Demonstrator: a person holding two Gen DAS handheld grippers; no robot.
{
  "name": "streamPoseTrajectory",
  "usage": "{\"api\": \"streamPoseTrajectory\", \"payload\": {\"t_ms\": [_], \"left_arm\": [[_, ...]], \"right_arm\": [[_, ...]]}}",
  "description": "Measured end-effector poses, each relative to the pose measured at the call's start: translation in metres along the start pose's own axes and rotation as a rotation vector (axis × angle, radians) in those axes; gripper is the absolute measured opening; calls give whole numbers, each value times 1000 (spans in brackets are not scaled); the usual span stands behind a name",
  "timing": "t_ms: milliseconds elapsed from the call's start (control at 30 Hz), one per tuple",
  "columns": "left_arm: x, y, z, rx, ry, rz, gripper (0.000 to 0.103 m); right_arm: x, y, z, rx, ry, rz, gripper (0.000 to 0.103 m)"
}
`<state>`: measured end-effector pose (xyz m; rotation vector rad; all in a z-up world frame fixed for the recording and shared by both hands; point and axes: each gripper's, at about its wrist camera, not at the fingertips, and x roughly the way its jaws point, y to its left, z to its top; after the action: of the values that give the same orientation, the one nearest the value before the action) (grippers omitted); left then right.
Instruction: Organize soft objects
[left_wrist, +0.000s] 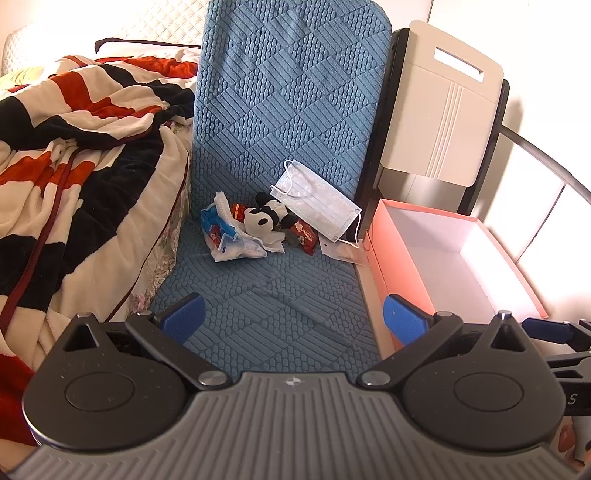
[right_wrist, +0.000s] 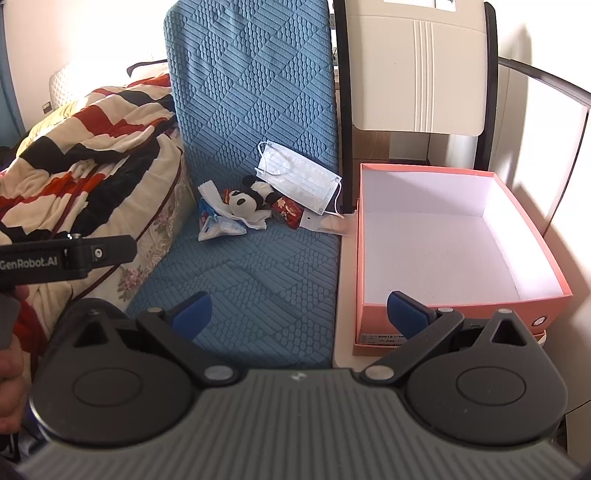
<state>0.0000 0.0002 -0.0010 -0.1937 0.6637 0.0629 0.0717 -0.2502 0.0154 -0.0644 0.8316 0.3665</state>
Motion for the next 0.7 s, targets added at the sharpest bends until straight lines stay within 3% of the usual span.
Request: {"api": "streamPoseTrajectory", "payload": {"t_ms": [700], "left_arm": [[0, 1, 0, -27, -3, -25, 103]], "right_arm": [[2, 1, -1, 8, 7, -14, 103]]}}
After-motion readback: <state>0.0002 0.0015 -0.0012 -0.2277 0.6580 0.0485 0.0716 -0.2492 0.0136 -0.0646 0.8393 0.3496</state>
